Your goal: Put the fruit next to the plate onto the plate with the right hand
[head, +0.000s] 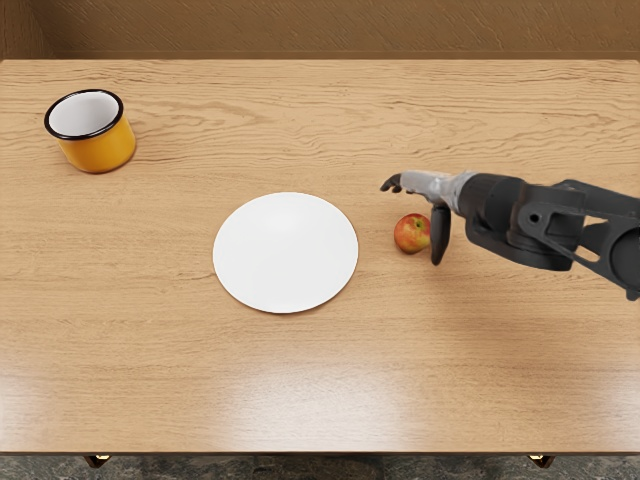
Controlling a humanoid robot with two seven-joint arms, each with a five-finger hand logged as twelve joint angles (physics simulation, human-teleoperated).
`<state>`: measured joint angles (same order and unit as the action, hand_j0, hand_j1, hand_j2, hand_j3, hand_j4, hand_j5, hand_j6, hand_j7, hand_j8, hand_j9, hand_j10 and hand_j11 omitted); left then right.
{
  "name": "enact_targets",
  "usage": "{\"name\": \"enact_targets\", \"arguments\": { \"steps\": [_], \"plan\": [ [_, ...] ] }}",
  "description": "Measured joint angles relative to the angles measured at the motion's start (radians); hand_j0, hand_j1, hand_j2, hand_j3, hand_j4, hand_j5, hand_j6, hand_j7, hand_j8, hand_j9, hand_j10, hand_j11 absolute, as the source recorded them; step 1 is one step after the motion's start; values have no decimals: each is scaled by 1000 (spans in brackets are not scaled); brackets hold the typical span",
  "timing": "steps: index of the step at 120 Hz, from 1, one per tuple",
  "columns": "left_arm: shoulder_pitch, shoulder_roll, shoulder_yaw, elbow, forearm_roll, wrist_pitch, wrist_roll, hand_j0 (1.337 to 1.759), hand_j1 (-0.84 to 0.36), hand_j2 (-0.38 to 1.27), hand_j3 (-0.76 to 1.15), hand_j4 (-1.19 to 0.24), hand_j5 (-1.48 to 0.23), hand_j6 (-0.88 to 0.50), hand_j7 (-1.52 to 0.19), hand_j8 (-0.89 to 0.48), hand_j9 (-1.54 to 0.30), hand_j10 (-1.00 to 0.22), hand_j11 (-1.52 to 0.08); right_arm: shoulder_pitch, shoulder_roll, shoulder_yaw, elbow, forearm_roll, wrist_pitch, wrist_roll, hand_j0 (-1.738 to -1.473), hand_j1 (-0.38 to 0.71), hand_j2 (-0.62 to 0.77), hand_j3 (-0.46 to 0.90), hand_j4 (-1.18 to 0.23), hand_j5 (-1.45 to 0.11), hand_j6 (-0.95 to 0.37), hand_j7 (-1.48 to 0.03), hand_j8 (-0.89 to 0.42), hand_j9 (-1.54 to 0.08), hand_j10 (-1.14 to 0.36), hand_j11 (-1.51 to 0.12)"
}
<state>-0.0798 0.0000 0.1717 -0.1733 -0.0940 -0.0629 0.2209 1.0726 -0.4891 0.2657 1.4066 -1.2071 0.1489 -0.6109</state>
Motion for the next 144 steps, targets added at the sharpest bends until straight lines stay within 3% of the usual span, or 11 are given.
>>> {"name": "enact_targets", "arguments": {
  "steps": [47, 99, 144],
  "plan": [
    [0, 0, 0, 0, 0, 0, 0, 1658, 349, 0, 0, 0, 0, 0, 0, 0, 0, 0, 0, -56, 31, -1, -2, -85, -65, 0, -1658, -149, -32, 0, -171, -219, -173, -218, -172, -219, -170, -218],
    [0, 0, 0, 0, 0, 0, 0, 1658, 349, 0, 0, 0, 0, 0, 0, 0, 0, 0, 0, -59, 34, -12, -4, -119, -65, 0, -1658, -153, -31, 0, -168, -215, -170, -214, -169, -215, -167, -214],
    [0, 0, 0, 0, -1, 0, 0, 1658, 349, 0, 0, 0, 0, 0, 0, 0, 0, 0, 0, -65, 37, -12, -4, -123, -70, 0, -1658, -53, -47, 0, -251, -322, -252, -322, -251, -322, -250, -322]
  ]
}}
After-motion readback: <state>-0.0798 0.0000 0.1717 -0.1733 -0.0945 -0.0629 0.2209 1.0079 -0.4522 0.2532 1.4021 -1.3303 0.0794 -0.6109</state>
